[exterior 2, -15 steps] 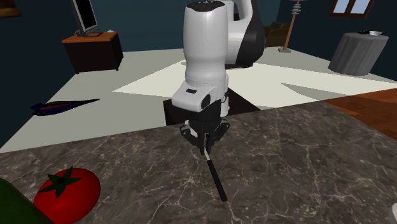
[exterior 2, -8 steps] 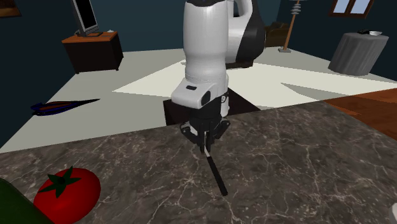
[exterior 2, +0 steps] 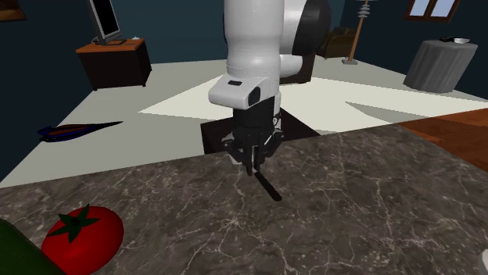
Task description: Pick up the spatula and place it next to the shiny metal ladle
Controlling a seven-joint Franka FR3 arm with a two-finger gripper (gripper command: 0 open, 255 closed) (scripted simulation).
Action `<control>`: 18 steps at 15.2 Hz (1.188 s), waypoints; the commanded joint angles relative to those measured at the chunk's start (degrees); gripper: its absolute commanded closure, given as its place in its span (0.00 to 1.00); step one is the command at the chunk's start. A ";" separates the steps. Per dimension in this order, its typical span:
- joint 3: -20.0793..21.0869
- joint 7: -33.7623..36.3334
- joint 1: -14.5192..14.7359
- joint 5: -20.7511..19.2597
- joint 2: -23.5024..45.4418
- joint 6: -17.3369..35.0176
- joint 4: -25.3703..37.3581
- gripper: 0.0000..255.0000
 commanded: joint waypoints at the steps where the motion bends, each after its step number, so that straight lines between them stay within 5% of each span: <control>1: 0.21 0.26 -0.12 -0.36 -0.97 -1.87 0.93 1.00; 11: 1.41 1.33 -0.36 -1.32 -4.61 -10.12 5.72 1.00; 18: 8.38 11.48 3.73 0.15 -4.60 -9.70 4.87 1.00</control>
